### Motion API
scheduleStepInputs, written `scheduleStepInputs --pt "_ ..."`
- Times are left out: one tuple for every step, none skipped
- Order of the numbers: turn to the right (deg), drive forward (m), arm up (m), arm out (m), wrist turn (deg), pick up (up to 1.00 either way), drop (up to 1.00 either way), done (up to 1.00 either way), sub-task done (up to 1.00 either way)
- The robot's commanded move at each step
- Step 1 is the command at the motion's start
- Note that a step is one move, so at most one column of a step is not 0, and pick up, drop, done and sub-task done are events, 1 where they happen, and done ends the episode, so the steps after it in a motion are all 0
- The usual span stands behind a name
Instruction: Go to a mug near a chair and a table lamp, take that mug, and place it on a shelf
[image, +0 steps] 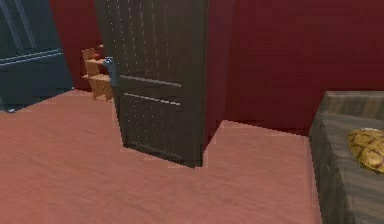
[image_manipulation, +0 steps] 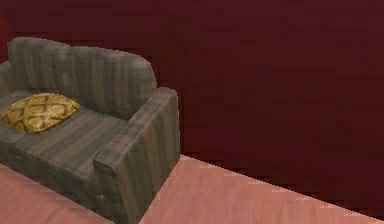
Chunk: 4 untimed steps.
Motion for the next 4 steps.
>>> scheduleStepInputs --pt "0.0 0.1 0.0 0.0 0.0 0.0 0.0 0.0 0.0" --pt "-45.0 0.0 0.0 0.0 0.0 0.0 0.0 0.0 0.0" --pt "-12.0 0.0 0.0 0.0 0.0 0.0 0.0 0.0 0.0" --pt "0.0 1.0 0.0 0.0 0.0 0.0 0.0 0.0 0.0"
